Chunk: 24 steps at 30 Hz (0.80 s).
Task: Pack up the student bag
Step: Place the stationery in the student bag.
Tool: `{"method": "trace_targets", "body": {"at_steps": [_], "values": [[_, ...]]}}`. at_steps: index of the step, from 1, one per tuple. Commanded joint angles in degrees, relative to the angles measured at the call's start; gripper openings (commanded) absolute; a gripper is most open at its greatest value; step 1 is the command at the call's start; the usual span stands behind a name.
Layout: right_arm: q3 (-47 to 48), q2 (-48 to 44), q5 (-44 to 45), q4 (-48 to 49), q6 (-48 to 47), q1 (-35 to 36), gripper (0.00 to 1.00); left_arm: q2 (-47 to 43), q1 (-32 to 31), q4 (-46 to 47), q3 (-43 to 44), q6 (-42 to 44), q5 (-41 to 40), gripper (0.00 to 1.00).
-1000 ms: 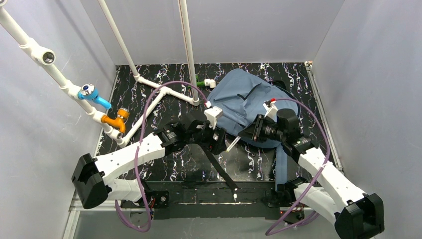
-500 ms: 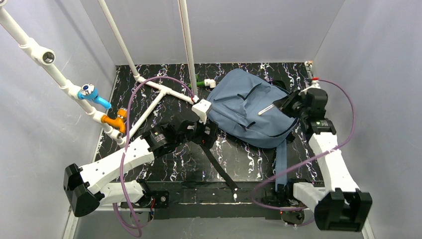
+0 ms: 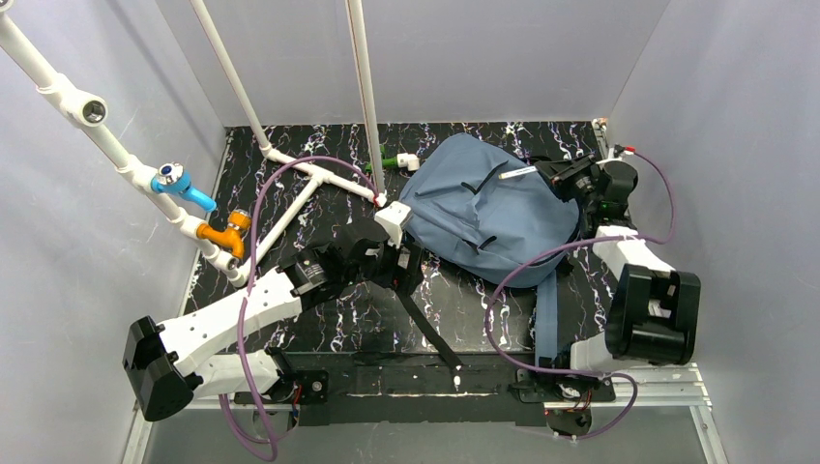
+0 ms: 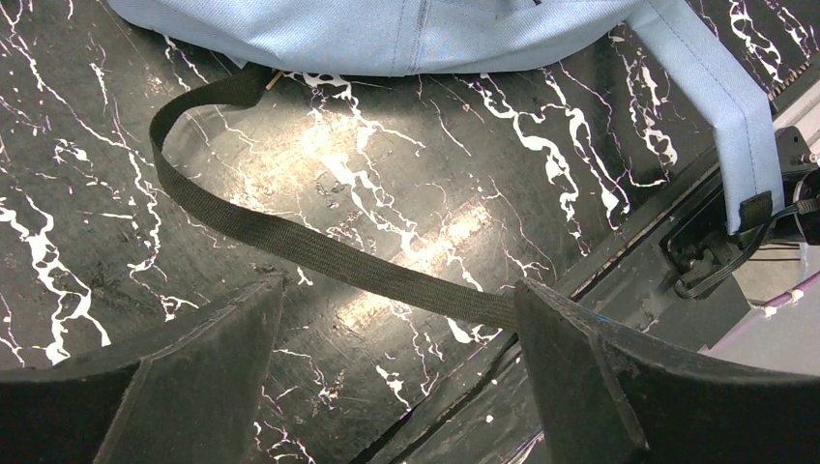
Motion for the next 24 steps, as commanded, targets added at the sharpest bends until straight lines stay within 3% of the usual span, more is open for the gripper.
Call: {"method": "trace_targets", "body": {"at_steps": [1,11,12,13,14,18,24], "values": [[4.9,5.6,-1.5,11.1,4.6,3.7,0.01,-1.6,-0.2,1.4,-0.5,0.0,1.0,0.87],[1.4,9.6,3.2,16.0,6.2,17.9,0.04,-2.2,-0.2,2.4,-1.3,-0.2,0.1,0.87],[0.5,9.2,3.5,15.7,5.8,18.1,0.23,-2.2,-0.2,2.4,-1.0,-0.3,-0.1,0.87],[-0.3,8.8,3.9,15.2,5.2,18.1,0.35,-2.1,-0.2,2.3,-0.6,-0.3,-0.1,0.87],[-0.6,8.4,4.0,14.5,4.2,18.1,0.42,-1.8,-0.2,2.4,-0.2,-0.3,-0.1,0.87],[1.2,6.3,3.5,7.0,-1.2,18.0,0.61,-0.7,-0.2,2.5,1.7,-0.3,0.1,0.88],[2.0,0.2,6.8,-3.5,-8.4,15.7,0.81,1.6,-0.2,3.6,3.4,-1.0,1.3,0.88]]}}
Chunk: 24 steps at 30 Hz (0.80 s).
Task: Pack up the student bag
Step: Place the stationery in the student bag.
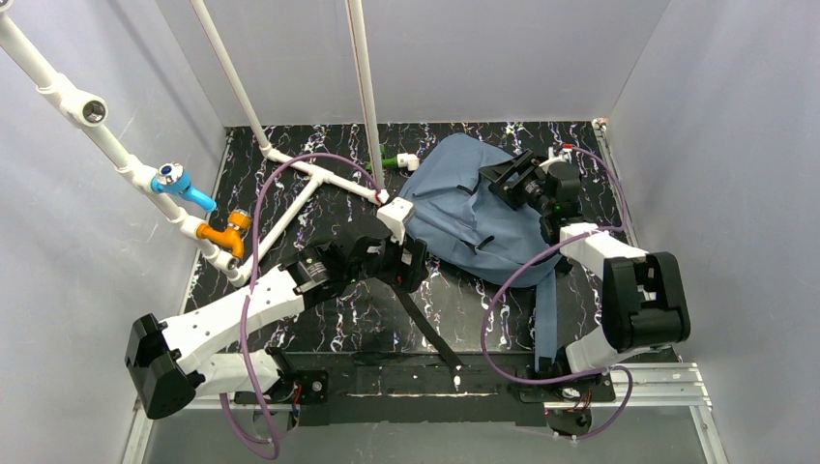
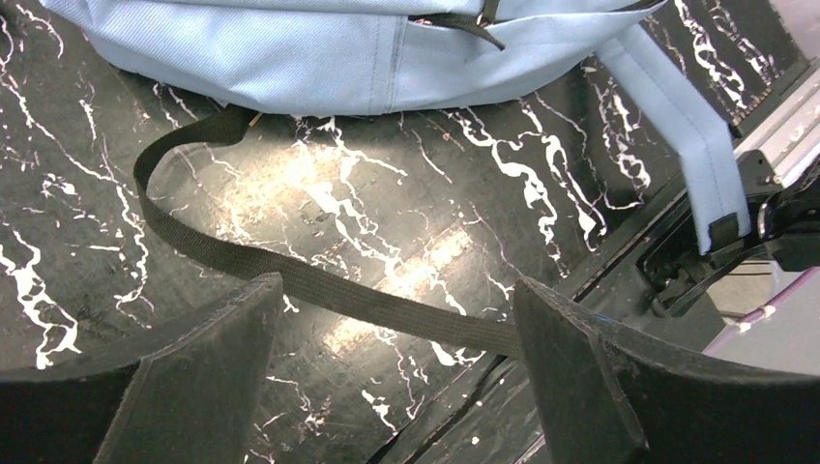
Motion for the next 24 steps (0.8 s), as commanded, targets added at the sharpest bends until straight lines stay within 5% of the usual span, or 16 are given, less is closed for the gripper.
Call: {"method": "trace_targets", "body": {"at_steps": [1,5,8,10,24], "values": [[1.9,-5.2,1.9,-7.6,-7.1,-2.2,0.82,0.6,-0.2,1.3,2.6,-0.9,1.1,0.88],[2.7,-5.1,-0.4,-8.8,-7.9,-4.5,0.71,1.6,-0.2,1.7,2.7,-1.3,1.8,0.88],[4.6,-3.4,-0.6,-8.5,-9.1,-4.5,0.38,1.8,0.1,1.2,3.8,-5.1,-1.6,0.87],[7.0,0.3,-3.3,-7.2,-9.5,-4.5,0.25,1.4,0.9,3.7,3.9,-8.1,-0.9,0.85],[15.3,13.4,-6.4,-0.6,-6.6,4.0,0.07,8.8,4.1,9.2,7.6,-11.4,3.9,0.83]]}}
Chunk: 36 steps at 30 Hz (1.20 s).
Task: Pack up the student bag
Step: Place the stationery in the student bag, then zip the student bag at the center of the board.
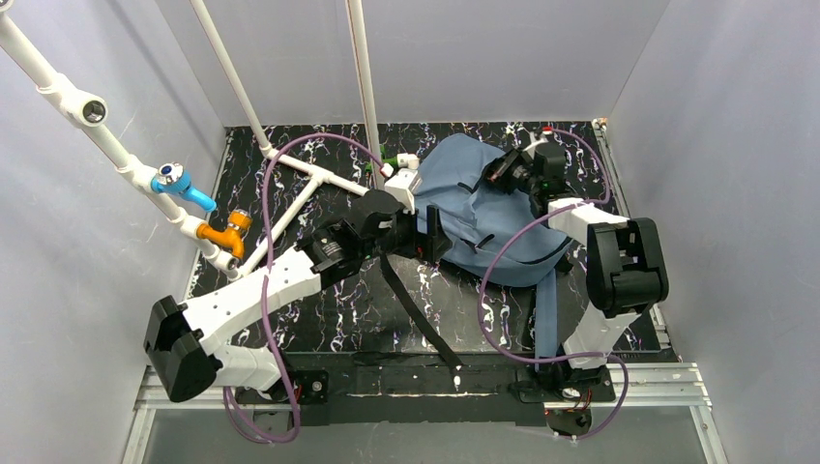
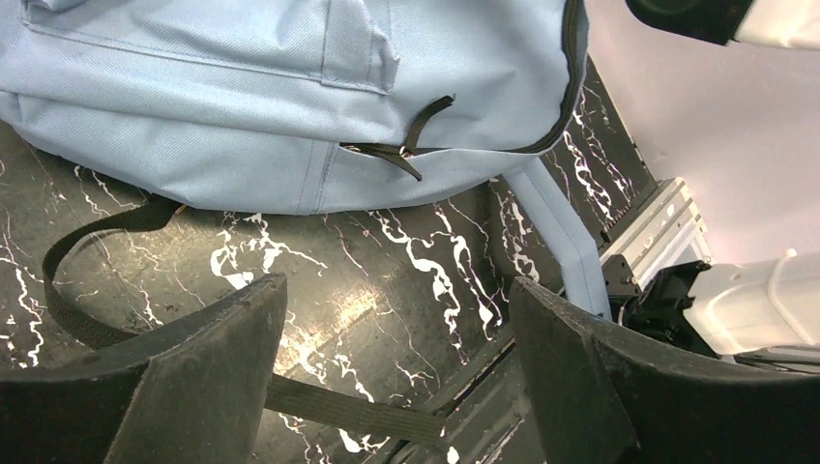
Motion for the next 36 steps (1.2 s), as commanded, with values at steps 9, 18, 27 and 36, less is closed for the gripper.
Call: {"method": "trace_targets", "body": {"at_steps": [9,18,27,36], "values": [[4.2,-12.3,9.8,-26.5,-19.5,2.2,0.27,6.4,7.9,8.4,-2.6,-9.3,9.8,0.68],[13.4,-18.9,8.2,-43.6,-37.8,2.5,0.44,13.0,8.0,11.2,0.3,-6.0,12.0,0.49],[26.3,-12.4,13.4,-49.8,-52.2,15.1,0.72,12.4,8.0,11.6,-0.9,-8.3,11.4,0.47],[30.1,-5.7,29.4,-56.2,-62.0,23.0,0.69,10.6,7.9,11.6,-2.1,-8.2,10.1,0.47]]}}
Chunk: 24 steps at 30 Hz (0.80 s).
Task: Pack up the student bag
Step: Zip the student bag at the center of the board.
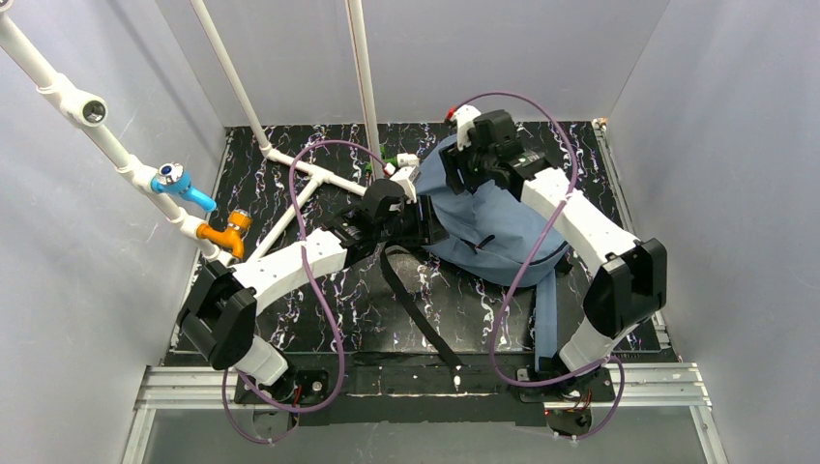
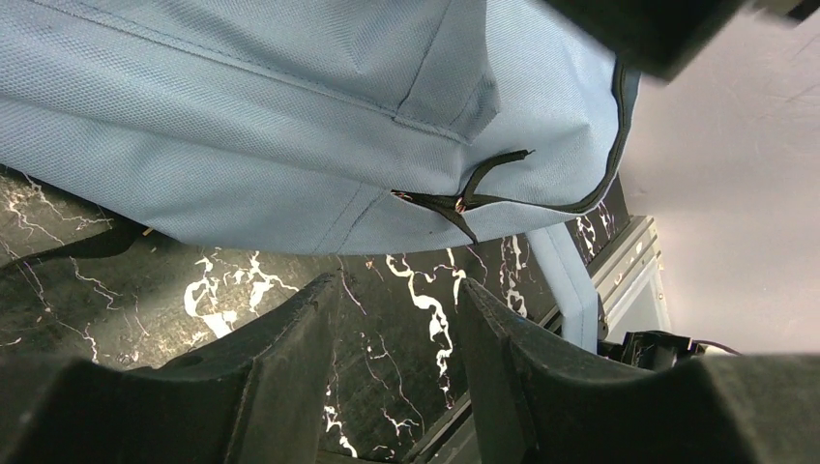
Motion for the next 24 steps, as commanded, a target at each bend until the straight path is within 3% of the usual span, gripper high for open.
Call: {"method": "trace_targets", "body": {"at_steps": [1,3,7,8,10,13,16,19,21,23,24], "values": [[0.1,0.4,10.5,-2.8,-6.5,3.5,0.69,-2.9,0.0,0.2,-0.1,0.1,-0.8,0.47],[-0.4,0.8,13.2,-2.6,-7.4,4.5,0.66,-2.8,-0.1,0.2,0.1,0.0,-0.6,0.47],[-1.0,1.4,17.8,-2.2,-7.8,5.7,0.4,-2.5,0.0,0.2,0.1,0.0,-0.7,0.47],[-1.3,1.5,18.7,-1.8,-8.0,6.2,0.38,-2.5,0.0,0.2,0.1,0.1,-0.9,0.47],[-2.3,1.6,22.2,-1.3,-8.9,7.4,0.38,-2.3,0.0,0.2,0.3,0.5,-1.1,0.47],[-3.1,2.7,26.4,-1.5,-9.9,8.3,0.48,-2.1,0.0,0.2,0.7,1.1,-1.0,0.48],[-3.9,3.1,26.9,-1.1,-10.2,8.4,0.47,-1.7,-0.1,0.3,1.4,1.4,-0.5,0.48],[-5.2,2.4,28.5,0.8,-9.2,8.6,0.25,-1.0,0.0,0.4,2.5,2.1,-0.1,0.5],[-5.9,1.0,28.9,2.5,-6.7,8.5,0.05,-0.3,-0.5,1.2,3.4,4.2,0.0,0.58],[-6.7,-1.4,25.0,4.1,-3.0,8.3,0.01,0.2,-1.2,7.6,1.8,6.2,0.3,0.73],[-7.4,-2.5,23.1,5.4,-0.8,8.0,0.01,0.1,-1.7,14.4,-0.5,7.4,-0.1,0.73]]}}
